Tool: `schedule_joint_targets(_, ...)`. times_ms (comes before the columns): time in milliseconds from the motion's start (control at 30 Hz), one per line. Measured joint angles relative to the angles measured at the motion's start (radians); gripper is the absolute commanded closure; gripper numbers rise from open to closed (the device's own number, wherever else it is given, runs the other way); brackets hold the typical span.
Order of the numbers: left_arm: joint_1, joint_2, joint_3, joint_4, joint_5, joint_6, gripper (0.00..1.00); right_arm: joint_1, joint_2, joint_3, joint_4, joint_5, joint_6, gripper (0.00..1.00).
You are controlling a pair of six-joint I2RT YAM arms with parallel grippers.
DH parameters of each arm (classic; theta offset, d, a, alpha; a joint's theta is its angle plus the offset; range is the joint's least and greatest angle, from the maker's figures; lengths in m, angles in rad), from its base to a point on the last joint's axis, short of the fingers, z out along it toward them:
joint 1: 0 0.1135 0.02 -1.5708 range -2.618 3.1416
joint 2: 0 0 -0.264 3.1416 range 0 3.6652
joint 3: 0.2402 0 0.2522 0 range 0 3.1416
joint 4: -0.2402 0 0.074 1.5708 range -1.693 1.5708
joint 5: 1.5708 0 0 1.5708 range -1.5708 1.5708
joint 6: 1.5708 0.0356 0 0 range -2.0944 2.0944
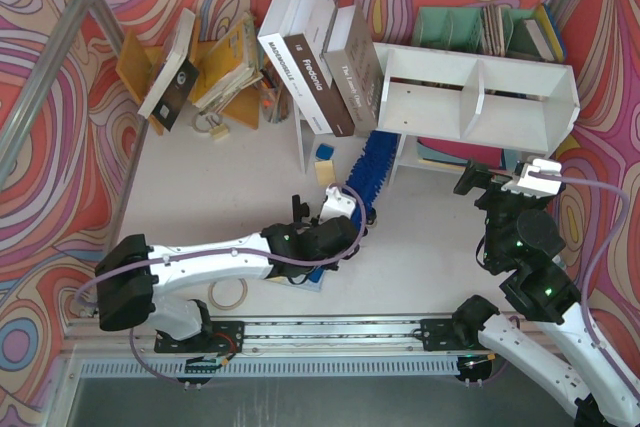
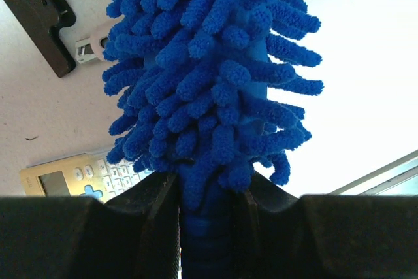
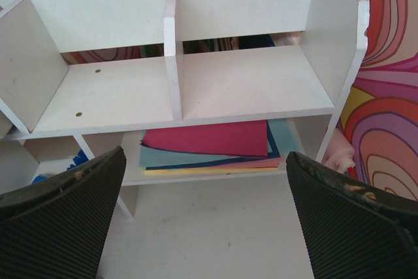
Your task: Dust the bookshelf with a duster
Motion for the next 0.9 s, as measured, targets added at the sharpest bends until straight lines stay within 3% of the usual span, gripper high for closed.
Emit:
schedule_joint_targets(467, 0.003, -0.246, -0.014, 0.022, -0.053, 0.02, 1.0, 0.0, 0.0, 0.0, 0.0, 0.0, 0.0, 0.01)
schedule_joint_targets(900, -0.001, -0.042, -0.039, 0.059, -0.037, 0.013, 1.0, 0.0, 0.0, 0.0, 0.0, 0.0, 0.0, 0.01)
